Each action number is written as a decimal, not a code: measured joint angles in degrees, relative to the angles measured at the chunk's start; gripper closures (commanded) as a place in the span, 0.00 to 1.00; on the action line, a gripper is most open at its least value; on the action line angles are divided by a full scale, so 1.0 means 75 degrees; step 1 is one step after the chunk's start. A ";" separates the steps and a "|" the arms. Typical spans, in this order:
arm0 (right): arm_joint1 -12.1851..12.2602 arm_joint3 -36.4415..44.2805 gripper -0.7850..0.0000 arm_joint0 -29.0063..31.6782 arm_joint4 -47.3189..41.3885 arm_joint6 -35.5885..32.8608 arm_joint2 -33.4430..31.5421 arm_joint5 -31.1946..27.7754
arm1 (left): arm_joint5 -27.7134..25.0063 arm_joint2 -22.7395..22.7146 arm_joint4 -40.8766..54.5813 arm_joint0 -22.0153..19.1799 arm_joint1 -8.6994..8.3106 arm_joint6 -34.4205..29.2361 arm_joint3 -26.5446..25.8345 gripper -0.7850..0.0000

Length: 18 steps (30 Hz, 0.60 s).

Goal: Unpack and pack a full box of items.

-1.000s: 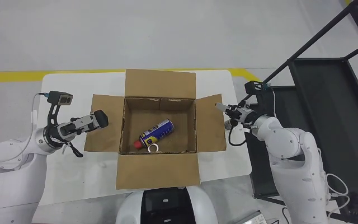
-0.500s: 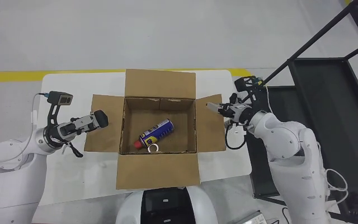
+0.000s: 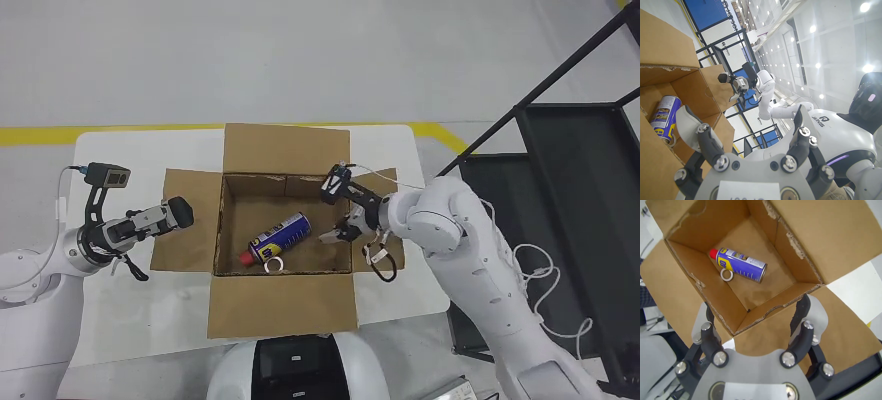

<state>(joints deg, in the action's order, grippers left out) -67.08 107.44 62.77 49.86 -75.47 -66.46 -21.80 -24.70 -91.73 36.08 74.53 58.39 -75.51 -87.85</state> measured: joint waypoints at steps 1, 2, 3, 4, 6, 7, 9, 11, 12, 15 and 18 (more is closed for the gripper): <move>-0.0008 -0.0112 0.00 -0.0105 0.0207 -0.0124 0.0189 -0.0080 | 0.0000 0.0000 0.0000 0.0000 0.0000 0.0000 0.0000 0.00; -0.0029 -0.0251 0.00 -0.0239 0.0400 -0.0201 0.0421 -0.0111 | 0.0000 0.0000 0.0000 0.0000 0.0000 0.0000 0.0000 0.00; -0.0049 -0.0346 0.00 -0.0332 0.0422 -0.0184 0.0563 -0.0093 | 0.0000 0.0000 0.0000 0.0000 0.0000 0.0000 0.0000 0.00; -0.0063 -0.0406 0.00 -0.0392 0.0384 -0.0155 0.0647 -0.0072 | 0.0000 0.0000 0.0000 0.0000 0.0000 0.0000 0.0000 0.00; -0.0068 -0.0432 0.00 -0.0416 0.0323 -0.0128 0.0673 -0.0056 | 0.0000 0.0000 0.0000 0.0000 0.0000 0.0000 0.0000 0.00; -0.0067 -0.0428 0.00 -0.0412 0.0320 -0.0128 0.0666 -0.0056 | 0.0000 0.0000 0.0000 0.0000 0.0000 0.0000 0.0000 0.00; -0.0066 -0.0422 0.00 -0.0407 0.0321 -0.0129 0.0659 -0.0057 | 0.0000 0.0000 0.0000 0.0000 0.0000 0.0000 0.0000 0.00; -0.0066 -0.0422 0.00 -0.0407 0.0322 -0.0130 0.0659 -0.0058 | 0.0000 0.0000 0.0000 0.0000 0.0000 0.0000 0.0000 0.00; -0.0066 -0.0422 0.00 -0.0407 0.0322 -0.0130 0.0659 -0.0058 | 0.0000 0.0000 0.0000 0.0000 0.0000 0.0000 0.0000 0.00; -0.0066 -0.0422 0.00 -0.0407 0.0323 -0.0130 0.0659 -0.0058 | 0.0000 0.0000 0.0000 0.0000 0.0000 0.0000 0.0000 0.00; -0.0073 -0.0459 0.00 -0.0398 0.0261 -0.0050 0.0684 -0.0106 | 0.0000 0.0000 0.0000 0.0000 0.0000 0.0000 0.0000 0.00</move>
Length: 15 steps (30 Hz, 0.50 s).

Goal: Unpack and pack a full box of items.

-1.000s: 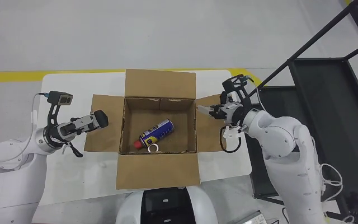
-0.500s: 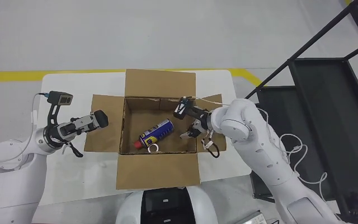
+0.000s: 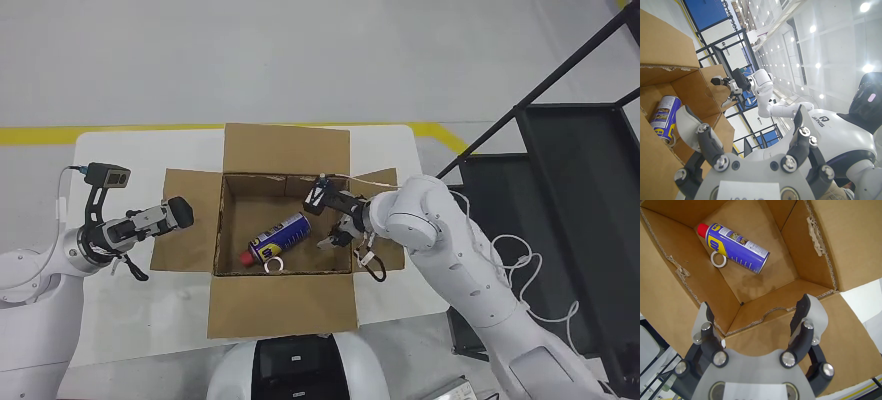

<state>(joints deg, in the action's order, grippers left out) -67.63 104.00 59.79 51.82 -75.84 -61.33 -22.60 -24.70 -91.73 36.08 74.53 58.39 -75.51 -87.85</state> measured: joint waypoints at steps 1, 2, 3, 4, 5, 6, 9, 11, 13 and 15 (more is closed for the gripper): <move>-0.0009 -0.0048 0.00 -0.0027 -0.0086 0.0166 0.0055 -0.0129 | 0.0000 0.0000 0.0000 0.0000 0.0000 0.0000 0.0000 0.00; -0.0022 -0.0132 0.00 -0.0155 -0.0133 0.0445 0.0184 -0.0481 | 0.0000 0.0000 0.0000 0.0000 0.0000 0.0000 0.0000 0.00; -0.0033 -0.0214 0.00 -0.0312 -0.0036 0.0638 0.0317 -0.0835 | 0.0000 0.0000 0.0000 0.0000 0.0000 0.0000 0.0000 0.00; -0.0053 -0.0359 0.00 -0.0561 0.0285 0.0840 0.0565 -0.1341 | 0.0000 0.0000 0.0000 0.0000 0.0000 0.0000 0.0000 0.00; -0.0072 -0.0515 0.00 -0.0756 0.0592 0.1002 0.0830 -0.1680 | 0.0000 0.0000 0.0000 0.0000 0.0000 0.0000 0.0000 0.00; -0.0097 -0.0716 0.00 -0.0962 0.0867 0.1208 0.1133 -0.1970 | 0.0000 0.0000 0.0000 0.0000 0.0000 0.0000 0.0000 0.00; -0.0210 -0.1564 0.00 -0.1751 0.1135 0.1935 0.2008 -0.2715 | 0.0000 0.0000 0.0000 0.0000 0.0000 0.0000 0.0000 0.00; -0.0318 -0.2152 0.00 -0.2332 0.1350 0.2259 0.2566 -0.3037 | 0.0000 0.0000 0.0000 0.0000 0.0000 0.0000 0.0000 0.00; -0.0434 -0.2612 0.00 -0.2793 0.1512 0.2475 0.3075 -0.3253 | 0.0000 0.0000 0.0000 0.0000 0.0000 0.0000 0.0000 0.00; -0.0585 -0.3083 0.00 -0.3264 0.1424 0.2739 0.3620 -0.3518 | 0.0000 0.0000 0.0000 0.0000 0.0000 0.0000 0.0000 0.00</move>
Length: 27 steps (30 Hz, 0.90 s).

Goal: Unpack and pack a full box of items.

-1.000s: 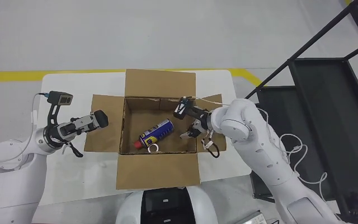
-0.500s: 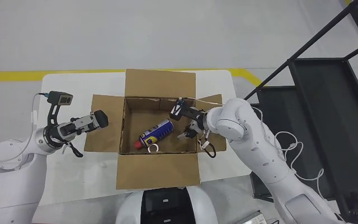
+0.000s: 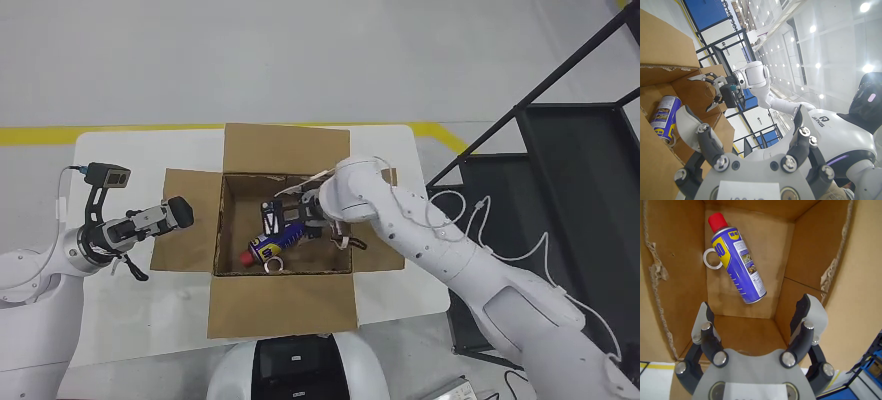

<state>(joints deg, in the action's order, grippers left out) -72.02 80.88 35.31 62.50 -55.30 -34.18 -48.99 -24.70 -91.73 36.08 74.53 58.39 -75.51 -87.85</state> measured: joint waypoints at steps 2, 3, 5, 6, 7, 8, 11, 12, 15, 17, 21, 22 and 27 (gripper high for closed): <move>-0.0143 -0.0407 0.00 -0.0398 -0.0169 0.0248 0.0512 -0.0248 | 0.0000 0.0000 0.0000 0.0000 0.0000 0.0000 0.0000 0.00; -0.0199 -0.0573 0.00 -0.0549 -0.0222 0.0335 0.0737 -0.0336 | 0.0000 0.0000 0.0000 0.0000 0.0000 0.0000 0.0000 0.00; -0.0324 -0.0923 0.00 -0.0861 -0.0322 0.0433 0.1211 -0.0433 | 0.0000 0.0000 0.0000 0.0000 0.0000 0.0000 0.0000 0.00; -0.0375 -0.1047 0.00 -0.0964 -0.0406 0.0445 0.1353 -0.0445 | 0.0000 0.0000 0.0000 0.0000 0.0000 0.0000 0.0000 0.00; -0.0423 -0.1151 0.00 -0.1048 -0.0510 0.0446 0.1442 -0.0444 | 0.0000 0.0000 0.0000 0.0000 0.0000 0.0000 0.0000 0.00; -0.0459 -0.1229 0.00 -0.1108 -0.0608 0.0437 0.1483 -0.0427 | 0.0000 0.0000 0.0000 0.0000 0.0000 0.0000 0.0000 0.00; -0.0462 -0.1239 0.00 -0.1112 -0.0628 0.0428 0.1473 -0.0416 | 0.0000 0.0000 0.0000 0.0000 0.0000 0.0000 0.0000 0.00; -0.0461 -0.1235 0.00 -0.1109 -0.0624 0.0428 0.1471 -0.0416 | 0.0000 0.0000 0.0000 0.0000 0.0000 0.0000 0.0000 0.00; -0.0460 -0.1234 0.00 -0.1108 -0.0621 0.0428 0.1471 -0.0416 | 0.0000 0.0000 0.0000 0.0000 0.0000 0.0000 0.0000 0.00; -0.0460 -0.1234 0.00 -0.1108 -0.0621 0.0429 0.1471 -0.0416 | 0.0000 0.0000 0.0000 0.0000 0.0000 0.0000 0.0000 0.00; -0.0460 -0.1234 0.00 -0.1108 -0.0621 0.0429 0.1471 -0.0417 | 0.0000 0.0000 0.0000 0.0000 0.0000 0.0000 0.0000 0.00; -0.0461 -0.1232 0.00 -0.1104 -0.0616 0.0432 0.1474 -0.0414 | 0.0000 0.0000 0.0000 0.0000 0.0000 0.0000 0.0000 0.00; -0.0638 -0.1353 0.00 -0.1133 -0.0115 0.0762 0.1744 -0.0403 | 0.0039 -0.0030 -0.0046 0.0037 0.0001 0.0167 -0.0054 0.00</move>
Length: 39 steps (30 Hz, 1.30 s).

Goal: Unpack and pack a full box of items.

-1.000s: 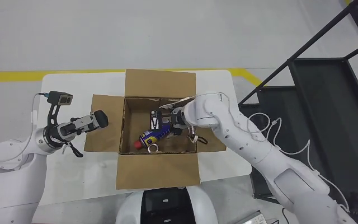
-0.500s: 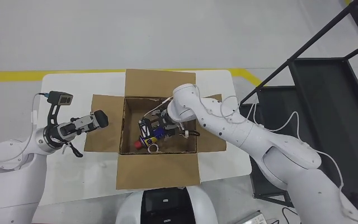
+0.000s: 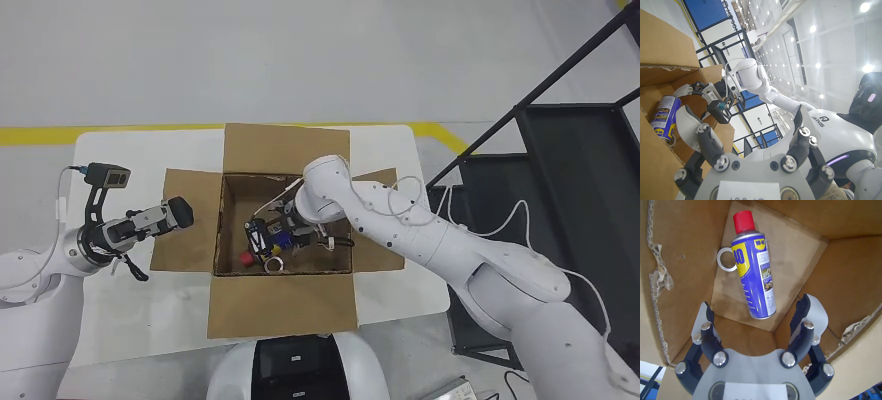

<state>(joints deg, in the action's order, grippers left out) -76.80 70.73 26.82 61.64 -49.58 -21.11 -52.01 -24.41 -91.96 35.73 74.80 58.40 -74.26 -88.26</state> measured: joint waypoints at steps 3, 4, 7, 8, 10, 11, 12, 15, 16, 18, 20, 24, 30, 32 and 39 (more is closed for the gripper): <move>-0.0207 -0.0364 0.00 -0.0071 0.0348 0.0374 0.0239 0.0007 | -0.0066 -0.0261 -0.0232 0.0113 -0.0024 0.0594 -0.0027 0.00; -0.0274 -0.0491 0.00 -0.0094 0.0434 0.0482 0.0308 0.0002 | -0.0084 -0.0355 -0.0257 0.0154 -0.0032 0.0727 -0.0008 0.00; -0.0492 -0.0904 0.00 -0.0173 0.0665 0.0850 0.0493 -0.0033 | -0.0119 -0.0677 -0.0191 0.0292 -0.0068 0.0918 0.0069 0.00; -0.0576 -0.1050 0.00 -0.0203 0.0750 0.0994 0.0559 -0.0066 | -0.0120 -0.0795 -0.0150 0.0347 -0.0083 0.0937 0.0094 0.00; -0.0701 -0.1263 0.00 -0.0238 0.0871 0.1204 0.0652 -0.0097 | -0.0108 -0.0925 -0.0083 0.0411 -0.0099 0.0943 0.0119 0.00; -0.0785 -0.1420 0.00 -0.0256 0.0958 0.1323 0.0714 -0.0101 | -0.0105 -0.0950 -0.0071 0.0425 -0.0103 0.0942 0.0123 0.00; -0.0850 -0.1545 0.00 -0.0266 0.1022 0.1407 0.0759 -0.0096 | -0.0105 -0.0951 -0.0070 0.0426 -0.0103 0.0940 0.0123 0.00; -0.1068 -0.1975 0.00 -0.0301 0.1222 0.1622 0.0908 -0.0086 | -0.0105 -0.0943 -0.0074 0.0422 -0.0102 0.0939 0.0122 0.00; -0.1134 -0.2096 0.00 -0.0313 0.1261 0.1694 0.0941 -0.0082 | -0.0105 -0.0943 -0.0074 0.0422 -0.0102 0.0938 0.0122 0.00; -0.1282 -0.2374 0.00 -0.0340 0.1349 0.1883 0.1009 -0.0102 | -0.0105 -0.0943 -0.0075 0.0422 -0.0102 0.0938 0.0121 0.00; -0.1420 -0.2637 0.00 -0.0368 0.1427 0.2064 0.1067 -0.0168 | -0.0105 -0.0943 -0.0075 0.0422 -0.0102 0.0938 0.0121 0.00; -0.1651 -0.3093 0.12 -0.0426 0.1586 0.2365 0.1158 -0.0321 | -0.0105 -0.0943 -0.0075 0.0422 -0.0102 0.0938 0.0121 0.00; -0.1951 -0.3593 1.00 -0.0502 0.1836 0.2698 0.1284 -0.0652 | -0.0105 -0.0943 -0.0075 0.0422 -0.0102 0.0938 0.0121 0.00; -0.2049 -0.3730 1.00 -0.0509 0.1910 0.2780 0.1321 -0.0728 | -0.0105 -0.0943 -0.0075 0.0422 -0.0102 0.0938 0.0121 0.00; -0.2315 -0.4133 1.00 -0.0563 0.2069 0.3020 0.1401 -0.0800 | -0.0105 -0.0943 -0.0075 0.0422 -0.0102 0.0939 0.0121 0.00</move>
<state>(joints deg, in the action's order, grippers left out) -94.17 39.73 22.60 77.16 -26.93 -10.60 -58.01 -25.20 -99.03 35.17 77.97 57.63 -67.22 -87.35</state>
